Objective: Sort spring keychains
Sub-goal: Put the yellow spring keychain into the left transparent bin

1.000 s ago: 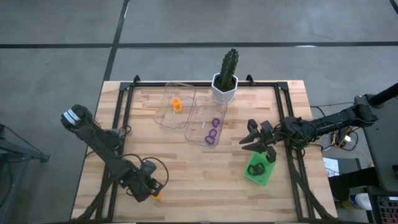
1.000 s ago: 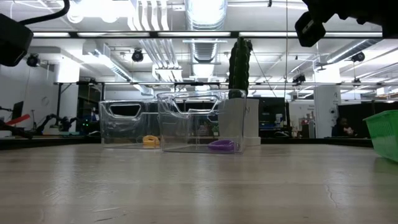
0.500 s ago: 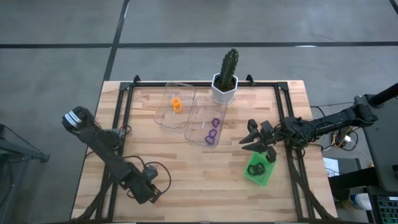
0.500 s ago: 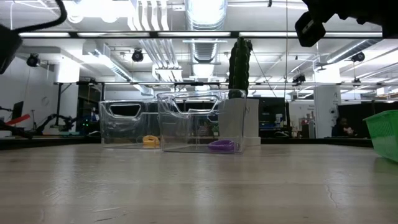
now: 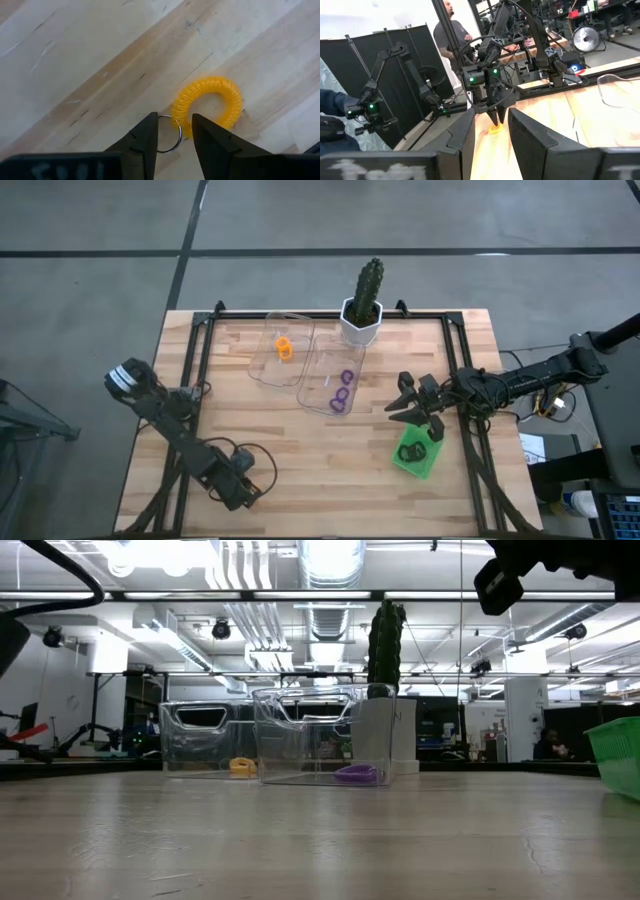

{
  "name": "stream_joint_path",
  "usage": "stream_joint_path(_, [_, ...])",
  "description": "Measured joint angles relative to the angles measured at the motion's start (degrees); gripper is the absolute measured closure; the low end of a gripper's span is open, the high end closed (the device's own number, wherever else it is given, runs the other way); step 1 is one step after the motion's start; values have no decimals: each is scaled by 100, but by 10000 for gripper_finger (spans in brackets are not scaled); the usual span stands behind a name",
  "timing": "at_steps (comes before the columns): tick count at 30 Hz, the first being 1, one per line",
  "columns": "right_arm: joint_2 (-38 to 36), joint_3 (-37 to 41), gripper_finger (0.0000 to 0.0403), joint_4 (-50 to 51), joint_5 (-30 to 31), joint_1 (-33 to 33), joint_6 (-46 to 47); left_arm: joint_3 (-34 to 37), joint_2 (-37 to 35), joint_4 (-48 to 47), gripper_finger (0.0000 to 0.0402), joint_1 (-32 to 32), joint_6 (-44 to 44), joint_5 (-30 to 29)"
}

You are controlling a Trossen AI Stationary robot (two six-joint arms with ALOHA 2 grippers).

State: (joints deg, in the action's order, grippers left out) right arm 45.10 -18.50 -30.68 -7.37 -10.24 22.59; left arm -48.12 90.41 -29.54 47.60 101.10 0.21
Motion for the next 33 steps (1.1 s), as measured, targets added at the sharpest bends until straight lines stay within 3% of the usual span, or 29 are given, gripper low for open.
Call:
stream_joint_path(21, [0,0,291,-9,1,0,81,0,567,-174,286,-62,557,24])
stream_joint_path(25, [-1,0,291,-10,1,0,103,-6,732,-295,313,-66,683,32])
stream_joint_path(30, [-2,0,291,-11,-1,0,101,-8,787,-375,379,-102,808,36])
stream_joint_path(33, [-2,0,291,-10,1,0,102,0,712,-406,387,-142,815,-52])
